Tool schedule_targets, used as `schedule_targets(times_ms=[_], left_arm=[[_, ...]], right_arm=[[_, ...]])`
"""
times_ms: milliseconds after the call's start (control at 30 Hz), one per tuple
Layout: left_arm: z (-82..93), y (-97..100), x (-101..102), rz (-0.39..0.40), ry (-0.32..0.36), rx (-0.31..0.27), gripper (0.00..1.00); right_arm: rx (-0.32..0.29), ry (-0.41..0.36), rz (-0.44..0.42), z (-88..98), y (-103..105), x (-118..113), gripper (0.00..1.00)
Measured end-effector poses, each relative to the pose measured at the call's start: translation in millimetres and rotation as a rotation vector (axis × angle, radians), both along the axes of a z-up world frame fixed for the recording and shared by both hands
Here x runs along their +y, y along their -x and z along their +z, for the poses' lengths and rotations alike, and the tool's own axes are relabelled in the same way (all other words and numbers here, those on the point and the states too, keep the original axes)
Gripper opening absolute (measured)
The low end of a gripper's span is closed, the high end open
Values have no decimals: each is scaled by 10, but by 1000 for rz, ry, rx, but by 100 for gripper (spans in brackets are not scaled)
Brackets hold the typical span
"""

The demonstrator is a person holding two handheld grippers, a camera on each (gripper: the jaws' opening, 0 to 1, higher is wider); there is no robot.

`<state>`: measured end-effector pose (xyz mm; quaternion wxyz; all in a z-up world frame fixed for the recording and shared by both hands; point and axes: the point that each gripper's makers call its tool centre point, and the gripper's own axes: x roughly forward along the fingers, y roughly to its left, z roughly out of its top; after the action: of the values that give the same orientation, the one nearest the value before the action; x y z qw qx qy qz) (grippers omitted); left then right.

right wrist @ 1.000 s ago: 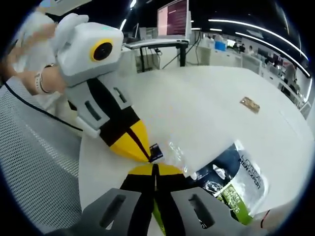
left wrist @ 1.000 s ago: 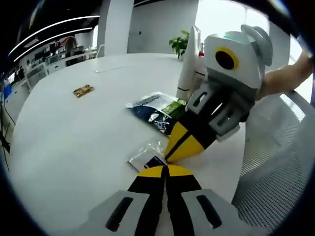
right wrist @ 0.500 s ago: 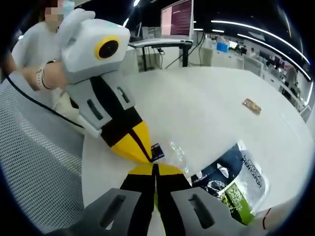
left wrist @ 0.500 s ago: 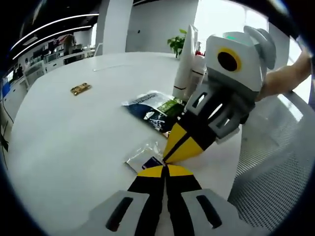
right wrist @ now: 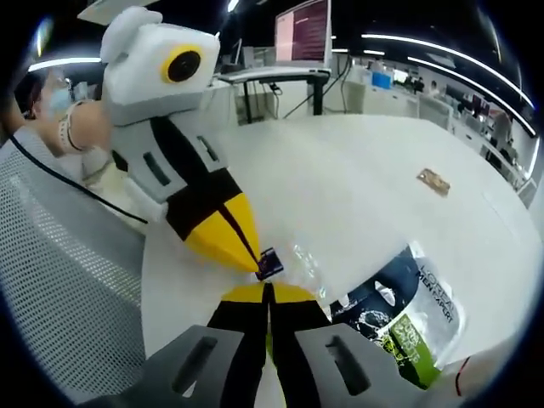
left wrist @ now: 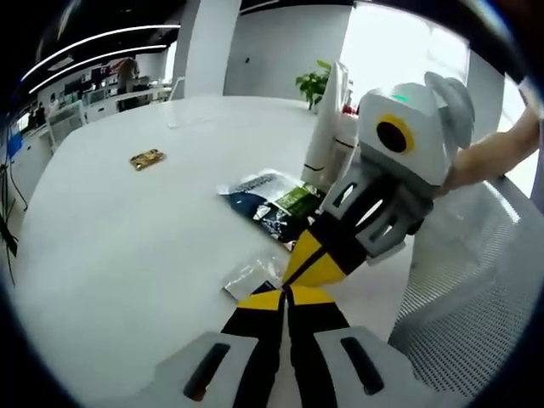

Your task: Arrange the skincare products in the storage area until every visible bottle or jar stands upright without overlapping.

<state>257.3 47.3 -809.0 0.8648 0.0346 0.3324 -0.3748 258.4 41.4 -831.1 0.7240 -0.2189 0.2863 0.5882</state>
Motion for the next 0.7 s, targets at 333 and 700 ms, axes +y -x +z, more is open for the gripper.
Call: schedule_targets(times_ms=[333,700], left_arm=[[121,37,-14,15,-22,-23,5],[203,110,72,52,-32,-42,6]], right_arm=[[14,2,-16,-2,23,6,1],[31,-76,-89,297,-18,0,1]])
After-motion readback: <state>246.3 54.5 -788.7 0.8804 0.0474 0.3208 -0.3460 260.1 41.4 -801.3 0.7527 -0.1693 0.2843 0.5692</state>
